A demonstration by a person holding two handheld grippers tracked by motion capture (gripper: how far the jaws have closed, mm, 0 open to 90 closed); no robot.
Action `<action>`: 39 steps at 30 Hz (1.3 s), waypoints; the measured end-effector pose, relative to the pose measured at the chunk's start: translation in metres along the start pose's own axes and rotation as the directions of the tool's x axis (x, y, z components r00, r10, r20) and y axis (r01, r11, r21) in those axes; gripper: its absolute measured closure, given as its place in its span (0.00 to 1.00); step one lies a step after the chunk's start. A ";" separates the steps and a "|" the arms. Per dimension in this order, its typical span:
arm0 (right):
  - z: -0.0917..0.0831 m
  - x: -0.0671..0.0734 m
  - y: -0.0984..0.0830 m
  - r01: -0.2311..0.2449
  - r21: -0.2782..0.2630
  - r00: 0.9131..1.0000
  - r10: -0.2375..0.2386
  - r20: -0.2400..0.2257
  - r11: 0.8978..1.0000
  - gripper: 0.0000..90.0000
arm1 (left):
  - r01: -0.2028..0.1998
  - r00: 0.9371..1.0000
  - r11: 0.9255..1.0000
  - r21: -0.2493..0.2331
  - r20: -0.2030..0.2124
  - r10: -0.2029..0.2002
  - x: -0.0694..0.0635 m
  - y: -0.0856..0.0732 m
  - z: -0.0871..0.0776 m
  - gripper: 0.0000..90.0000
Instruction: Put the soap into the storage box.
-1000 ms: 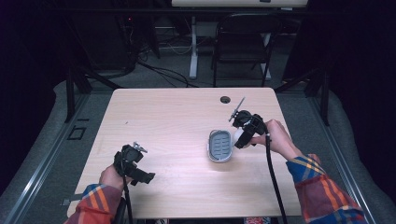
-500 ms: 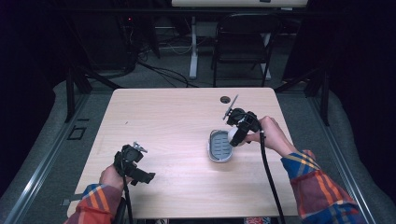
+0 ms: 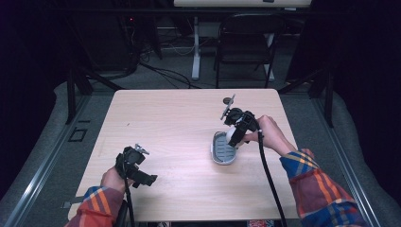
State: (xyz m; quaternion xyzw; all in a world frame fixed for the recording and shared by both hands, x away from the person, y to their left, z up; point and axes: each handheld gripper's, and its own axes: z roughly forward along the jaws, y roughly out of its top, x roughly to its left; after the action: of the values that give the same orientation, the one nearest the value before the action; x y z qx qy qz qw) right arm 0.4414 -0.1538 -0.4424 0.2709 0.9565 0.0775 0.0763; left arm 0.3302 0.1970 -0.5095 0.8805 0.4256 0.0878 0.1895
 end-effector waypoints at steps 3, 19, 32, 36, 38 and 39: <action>0.001 0.000 0.002 -0.001 0.000 1.000 0.001 0.000 1.000 0.27 | 0.000 1.000 1.000 -0.001 -0.001 0.000 0.000 0.000 0.000 0.00; 0.016 0.004 0.019 0.019 0.027 1.000 -0.018 -0.020 0.999 0.27 | -0.001 1.000 1.000 0.002 0.002 0.001 0.000 0.000 0.001 0.00; 0.046 0.005 0.026 0.010 0.047 0.998 -0.007 -0.059 0.999 0.27 | -0.005 1.000 1.000 0.005 0.003 0.005 0.000 0.000 0.000 0.00; 0.051 0.006 0.025 0.007 0.051 0.998 -0.004 -0.059 0.999 0.27 | -0.005 1.000 1.000 0.005 0.002 0.005 0.000 0.000 0.000 0.00; 0.054 0.007 0.026 0.014 0.060 0.999 -0.011 -0.042 0.998 0.27 | -0.004 1.000 1.000 0.004 0.003 0.004 0.000 0.000 0.000 0.00; 0.057 0.008 0.026 0.014 0.059 0.999 -0.011 -0.045 0.998 0.27 | -0.005 1.000 1.000 0.004 0.002 0.005 0.000 0.000 0.000 0.00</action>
State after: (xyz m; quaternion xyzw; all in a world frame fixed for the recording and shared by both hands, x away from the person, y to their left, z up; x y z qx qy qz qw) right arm 0.4586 -0.1219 -0.4940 0.2653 0.9615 0.0547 0.0471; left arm 0.3300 0.1967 -0.5099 0.8820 0.4234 0.0864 0.1879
